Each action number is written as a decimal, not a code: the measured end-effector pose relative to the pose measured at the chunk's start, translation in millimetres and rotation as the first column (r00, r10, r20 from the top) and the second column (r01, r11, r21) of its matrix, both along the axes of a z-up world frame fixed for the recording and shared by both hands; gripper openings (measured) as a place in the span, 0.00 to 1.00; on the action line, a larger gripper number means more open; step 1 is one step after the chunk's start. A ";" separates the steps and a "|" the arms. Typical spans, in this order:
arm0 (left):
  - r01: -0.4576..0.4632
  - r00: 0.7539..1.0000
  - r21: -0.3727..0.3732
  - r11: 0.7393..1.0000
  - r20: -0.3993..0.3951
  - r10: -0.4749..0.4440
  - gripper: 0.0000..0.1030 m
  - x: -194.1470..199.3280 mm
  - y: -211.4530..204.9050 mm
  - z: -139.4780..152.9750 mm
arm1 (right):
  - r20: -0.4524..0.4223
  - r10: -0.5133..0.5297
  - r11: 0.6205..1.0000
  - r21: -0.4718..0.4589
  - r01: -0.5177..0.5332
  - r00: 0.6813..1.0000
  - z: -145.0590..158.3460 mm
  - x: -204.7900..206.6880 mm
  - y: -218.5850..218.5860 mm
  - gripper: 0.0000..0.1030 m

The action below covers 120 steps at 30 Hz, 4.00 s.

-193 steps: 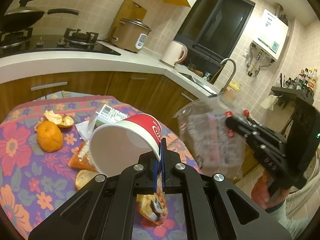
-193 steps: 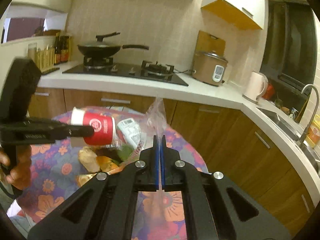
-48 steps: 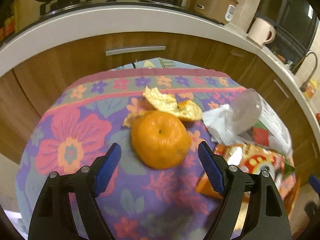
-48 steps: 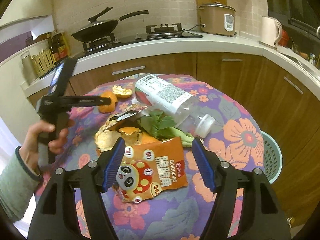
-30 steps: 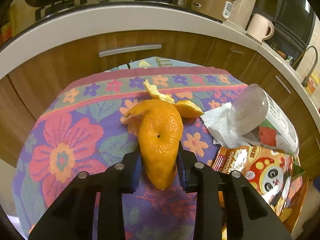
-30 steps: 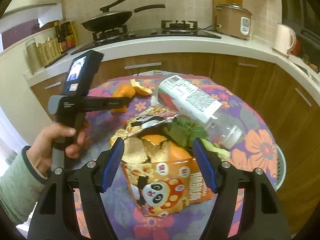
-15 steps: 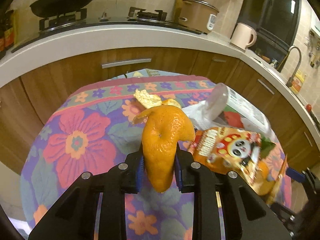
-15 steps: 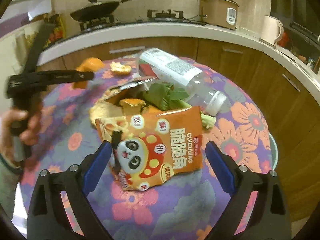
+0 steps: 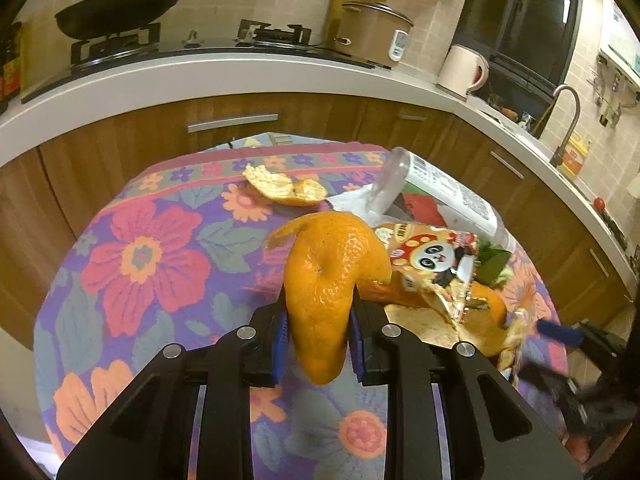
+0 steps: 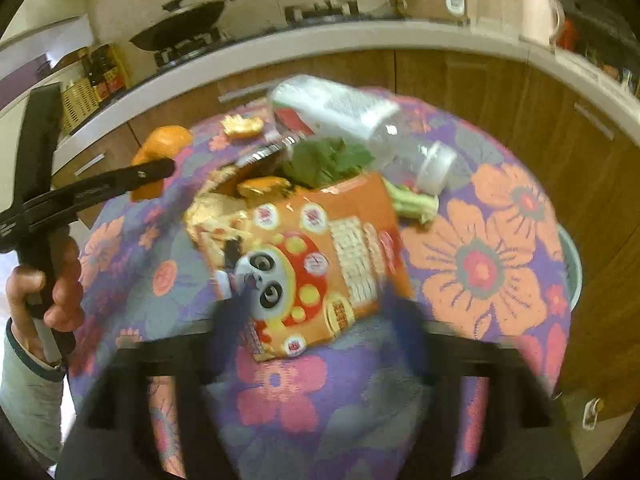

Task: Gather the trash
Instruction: 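Hold the orange peel with the left tool while the right tool grasps the panda snack bag, then carry the orange peel and snack bag over the wastebasket with both tools, then open both tools to drop peel and snack bag into the wastebasket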

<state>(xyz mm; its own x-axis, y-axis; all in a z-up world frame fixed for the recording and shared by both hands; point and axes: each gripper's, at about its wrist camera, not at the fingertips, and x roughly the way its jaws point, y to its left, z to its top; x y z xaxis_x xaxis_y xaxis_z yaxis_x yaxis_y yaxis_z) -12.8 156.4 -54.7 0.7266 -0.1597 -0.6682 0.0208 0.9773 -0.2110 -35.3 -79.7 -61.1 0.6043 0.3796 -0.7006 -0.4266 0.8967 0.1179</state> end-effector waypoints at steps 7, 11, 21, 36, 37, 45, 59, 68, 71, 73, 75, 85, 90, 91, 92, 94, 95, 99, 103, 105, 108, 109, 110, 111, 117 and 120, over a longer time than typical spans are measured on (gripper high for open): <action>0.018 1.000 -0.004 1.000 0.017 -0.018 0.22 -2.8 -6.1 4.2 | 0.051 -0.025 0.991 -0.127 0.032 0.998 0.9 2.4 38.1 0.92; 0.019 1.000 -0.012 1.000 0.024 -0.019 0.22 -4.4 -4.5 5.9 | 0.030 -0.058 0.974 -0.216 0.064 0.998 -10.5 13.9 52.2 0.83; 0.033 0.998 0.005 0.999 0.044 -0.033 0.22 -9.6 -11.4 12.9 | -0.063 -0.051 0.991 -0.126 0.043 0.997 -11.2 8.1 25.0 0.21; 0.097 0.993 0.009 0.995 0.067 -0.098 0.22 -19.3 -51.8 24.4 | 0.058 -0.094 0.995 -0.039 0.096 0.994 25.4 -23.0 -24.7 0.00; 0.103 0.992 0.009 0.995 0.072 -0.103 0.22 -19.0 -55.8 26.2 | 0.067 -0.099 0.994 -0.034 0.101 0.993 28.9 -23.6 -27.8 0.00; 0.158 0.982 0.008 0.987 0.102 -0.158 0.22 -10.7 -109.7 40.0 | 0.134 -0.149 0.988 -0.023 0.153 0.980 47.1 -12.4 -74.3 0.00; 0.199 0.977 -0.047 0.979 0.093 -0.194 0.22 50.3 -254.9 38.5 | 0.118 -0.281 0.959 0.004 0.282 0.952 33.3 63.6 -211.9 0.00; 0.127 0.991 -0.096 0.987 0.061 -0.122 0.22 95.4 -337.1 22.6 | 0.023 -0.317 0.949 0.019 0.316 0.948 -9.0 141.6 -283.4 0.00; 0.085 0.996 -0.116 0.990 0.041 -0.081 0.22 112.5 -364.9 7.5 | 0.000 -0.314 0.949 0.023 0.314 0.949 -24.8 162.8 -299.2 0.00; 0.068 0.998 -0.119 0.991 0.024 -0.065 0.22 122.3 -380.8 -3.4 | -0.012 -0.310 0.950 0.018 0.310 0.951 -35.3 174.0 -306.9 0.00; 0.036 0.999 -0.119 0.992 0.013 -0.035 0.22 131.5 -395.4 -14.3 | -0.027 -0.305 0.952 0.015 0.306 0.952 -48.5 187.1 -316.2 0.00; -0.060 0.998 -0.062 0.996 -0.040 0.057 0.22 155.3 -452.7 -84.9 | -0.145 -0.311 0.949 0.008 0.315 0.939 -125.8 240.7 -360.2 0.00; -0.070 0.994 -0.015 0.997 -0.084 0.068 0.22 169.3 -457.5 -126.1 | -0.221 -0.301 0.951 0.009 0.310 0.928 -165.8 263.3 -370.6 0.00; -0.071 0.993 -0.006 0.997 -0.090 0.070 0.23 173.0 -457.3 -131.1 | -0.226 -0.301 0.951 0.005 0.310 0.927 -169.3 265.5 -369.6 0.00; -0.071 0.993 0.001 0.997 -0.099 0.071 0.23 176.4 -456.9 -136.8 | -0.232 -0.300 0.951 -0.003 0.308 0.925 -174.9 269.3 -368.3 0.00; -0.076 0.990 0.008 0.997 -0.114 0.077 0.23 182.7 -454.6 -146.0 | -0.250 -0.293 0.953 -0.005 0.302 0.923 -182.7 277.2 -364.4 0.00; -0.078 0.990 0.008 0.997 -0.121 0.079 0.23 186.3 -453.0 -149.2 | -0.260 -0.290 0.954 -0.005 0.299 0.921 -187.5 279.2 -361.7 0.00; -0.078 0.986 0.015 0.997 -0.147 0.079 0.27 193.0 -450.3 -161.4 | -0.282 -0.297 0.953 -0.025 0.302 0.912 -201.1 285.5 -359.4 0.01; -0.083 0.983 0.014 0.996 -0.163 0.085 0.38 196.4 -447.0 -163.8 | -0.296 -0.299 0.953 -0.039 0.302 0.907 -208.3 288.4 -359.8 0.05; -0.090 0.982 0.006 0.996 -0.168 0.090 0.42 197.8 -444.8 -163.0 | -0.296 -0.296 0.954 -0.047 0.296 0.908 -208.5 288.8 -357.8 0.13; -0.078 0.985 -0.011 0.997 -0.156 0.075 0.49 195.3 -446.1 -157.0 | -0.283 -0.288 0.957 -0.051 0.286 0.915 -205.6 282.6 -356.3 0.29; -0.073 0.986 -0.015 0.997 -0.152 0.069 0.51 195.3 -447.9 -154.5 | -0.280 -0.287 0.957 -0.049 0.285 0.916 -205.5 279.7 -357.6 0.34; -0.068 0.987 -0.020 0.997 -0.148 0.064 0.52 193.9 -448.4 -152.5 | -0.279 -0.283 0.958 -0.038 0.283 0.918 -204.4 278.0 -358.7 0.40; -0.061 0.988 -0.025 0.998 -0.144 0.057 0.52 192.7 -449.5 -149.9 | -0.279 -0.281 0.958 -0.029 0.285 0.918 -204.3 275.5 -361.4 0.40; -0.052 0.993 -0.051 0.997 -0.113 0.046 0.52 184.4 -453.4 -131.4 | -0.270 -0.296 0.953 -0.018 0.303 0.916 -194.2 259.0 -367.7 0.40; -0.044 0.995 -0.065 0.997 -0.093 0.037 0.52 176.0 -454.4 -119.0 | -0.262 -0.303 0.951 -0.014 0.310 0.916 -185.0 249.8 -368.3 0.40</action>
<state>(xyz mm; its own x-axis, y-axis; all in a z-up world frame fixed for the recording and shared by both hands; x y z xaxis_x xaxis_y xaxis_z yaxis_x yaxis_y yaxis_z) 163.2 -297.9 -173.7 0.6698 -0.1780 -0.7209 -0.0410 0.9605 -0.2753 214.4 -448.1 -246.1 0.4935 0.2257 -0.8399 -0.0829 0.9735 0.2129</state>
